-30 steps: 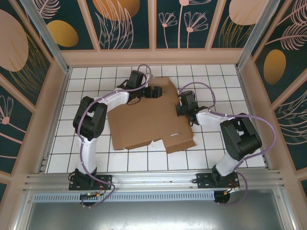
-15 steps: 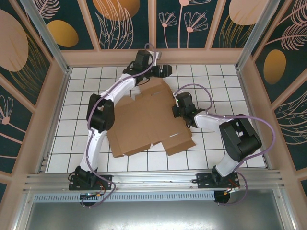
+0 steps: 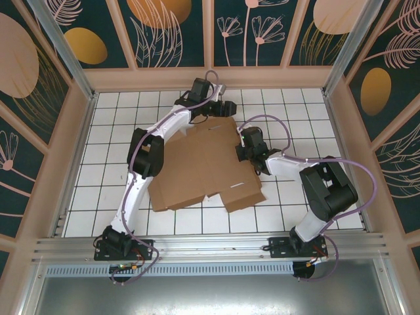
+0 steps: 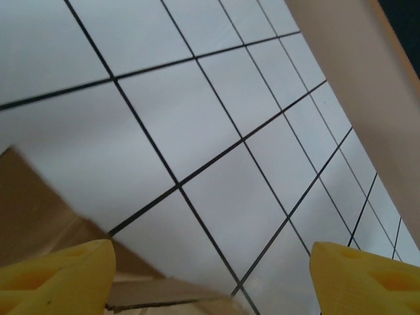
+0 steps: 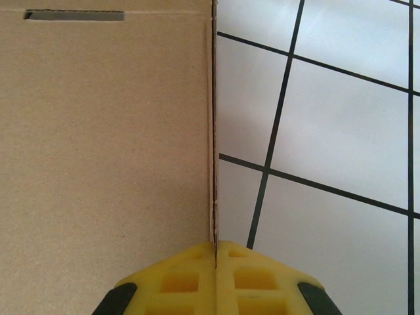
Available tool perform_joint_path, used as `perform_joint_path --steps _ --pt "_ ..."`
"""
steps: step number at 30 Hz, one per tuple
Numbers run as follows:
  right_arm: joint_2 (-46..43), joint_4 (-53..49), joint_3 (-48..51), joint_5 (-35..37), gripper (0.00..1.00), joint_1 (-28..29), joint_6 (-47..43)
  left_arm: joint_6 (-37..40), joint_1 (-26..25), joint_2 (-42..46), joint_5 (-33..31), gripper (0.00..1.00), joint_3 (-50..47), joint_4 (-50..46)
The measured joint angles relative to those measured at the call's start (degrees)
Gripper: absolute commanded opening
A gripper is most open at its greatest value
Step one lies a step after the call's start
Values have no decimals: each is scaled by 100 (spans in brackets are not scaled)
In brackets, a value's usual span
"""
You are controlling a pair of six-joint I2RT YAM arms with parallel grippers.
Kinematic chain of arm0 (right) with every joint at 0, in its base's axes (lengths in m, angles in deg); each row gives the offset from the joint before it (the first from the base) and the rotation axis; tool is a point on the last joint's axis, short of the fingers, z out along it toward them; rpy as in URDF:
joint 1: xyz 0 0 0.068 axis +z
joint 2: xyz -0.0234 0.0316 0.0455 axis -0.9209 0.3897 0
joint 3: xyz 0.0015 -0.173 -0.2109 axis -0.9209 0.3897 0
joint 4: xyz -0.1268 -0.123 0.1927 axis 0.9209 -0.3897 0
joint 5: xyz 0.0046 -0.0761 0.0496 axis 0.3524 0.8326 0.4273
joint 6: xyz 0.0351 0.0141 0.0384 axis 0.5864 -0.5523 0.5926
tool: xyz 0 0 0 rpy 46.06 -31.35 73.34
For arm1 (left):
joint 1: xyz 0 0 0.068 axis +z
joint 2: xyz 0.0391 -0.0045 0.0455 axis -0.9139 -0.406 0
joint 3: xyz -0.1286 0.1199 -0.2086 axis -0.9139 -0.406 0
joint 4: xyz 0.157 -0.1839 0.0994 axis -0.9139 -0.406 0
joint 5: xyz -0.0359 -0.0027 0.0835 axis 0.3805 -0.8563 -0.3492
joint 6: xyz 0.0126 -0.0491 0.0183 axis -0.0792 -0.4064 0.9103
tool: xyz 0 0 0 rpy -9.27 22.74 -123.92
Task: Fold the paper box
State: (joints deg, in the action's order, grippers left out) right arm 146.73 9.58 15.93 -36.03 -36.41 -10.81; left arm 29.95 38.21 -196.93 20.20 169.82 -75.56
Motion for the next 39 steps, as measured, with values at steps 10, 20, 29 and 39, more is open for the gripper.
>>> perform_joint_path --steps 10,20,29,39 --pt "131 -7 -103 59 0 0 17 -33 -164 588 238 69 -1241 90" --pt "249 -4 -229 179 0 92 -4 -857 -208 684 280 53 -1392 461" --pt "251 22 -234 361 0 157 -9 -1661 -208 678 201 37 -1392 787" --pt "310 35 -234 345 0 249 -35 -1902 -306 645 332 47 -1381 1075"
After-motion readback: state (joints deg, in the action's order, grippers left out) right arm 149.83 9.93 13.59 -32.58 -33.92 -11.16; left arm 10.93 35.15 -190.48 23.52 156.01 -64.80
